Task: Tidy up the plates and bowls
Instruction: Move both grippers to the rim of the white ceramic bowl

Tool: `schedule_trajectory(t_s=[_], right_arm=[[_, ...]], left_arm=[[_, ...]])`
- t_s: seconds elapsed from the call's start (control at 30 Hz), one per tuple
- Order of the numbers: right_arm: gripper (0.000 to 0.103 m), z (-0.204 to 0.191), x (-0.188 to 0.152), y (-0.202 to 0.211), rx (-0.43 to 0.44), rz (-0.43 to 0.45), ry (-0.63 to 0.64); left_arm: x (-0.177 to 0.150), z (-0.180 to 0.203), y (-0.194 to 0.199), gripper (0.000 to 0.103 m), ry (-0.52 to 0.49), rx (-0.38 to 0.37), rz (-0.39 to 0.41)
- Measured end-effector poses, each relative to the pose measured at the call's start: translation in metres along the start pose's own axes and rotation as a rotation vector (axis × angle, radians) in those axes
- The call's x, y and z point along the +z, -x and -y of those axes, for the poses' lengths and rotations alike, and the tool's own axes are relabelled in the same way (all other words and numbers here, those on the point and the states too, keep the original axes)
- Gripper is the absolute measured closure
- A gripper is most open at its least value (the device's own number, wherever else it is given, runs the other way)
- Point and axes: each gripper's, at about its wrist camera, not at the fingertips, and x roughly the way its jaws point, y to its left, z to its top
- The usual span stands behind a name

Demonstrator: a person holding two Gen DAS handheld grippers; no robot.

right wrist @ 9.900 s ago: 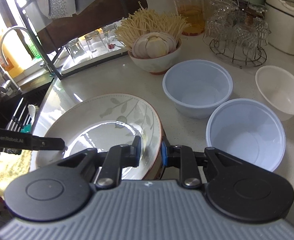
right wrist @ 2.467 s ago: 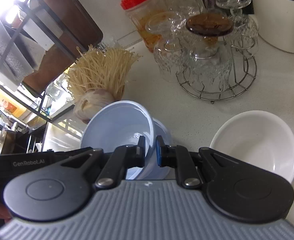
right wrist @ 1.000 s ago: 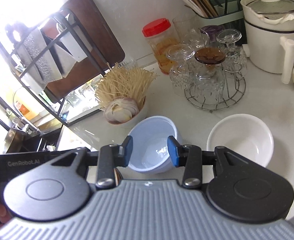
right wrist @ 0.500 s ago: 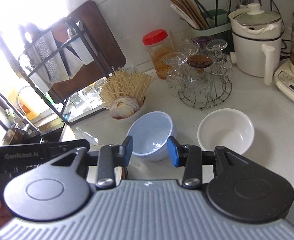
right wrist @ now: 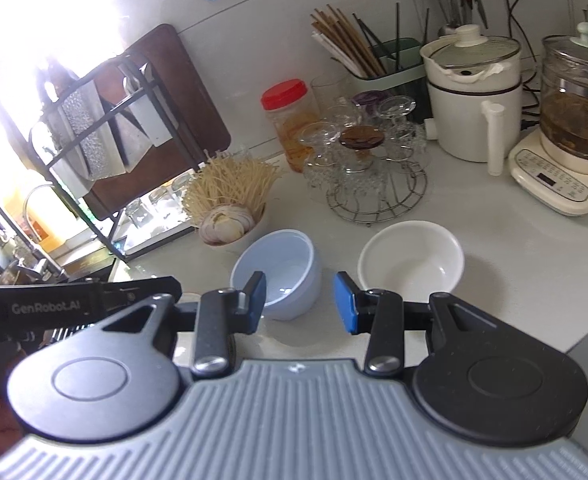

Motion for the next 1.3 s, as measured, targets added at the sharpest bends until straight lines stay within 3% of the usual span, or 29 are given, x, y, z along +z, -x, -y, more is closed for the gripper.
schedule_trajectory(t_s=[0.6,0.77,1.13,1.3], right_arm=[[0.061,0.039,-0.019,0.035,-0.149,0.039,-0.115],[0.061,0.056,-0.026,0.036,-0.187,0.031,-0.176],[0.061,0.090,-0.015,0.002,-0.213,-0.027,-0.218],[0.061,0.107,-0.010,-0.017,-0.219,-0.072,-0.225]], left_arm=[[-0.007,0.037,-0.043,0.078,-0.086,-0.100,-0.101],[-0.009,0.038,-0.056,0.071,-0.087,-0.111,-0.129],[0.007,0.035,-0.106,0.058,-0.052,-0.094,-0.173],[0.011,0.031,-0.140,0.057,-0.020,-0.084,-0.216]])
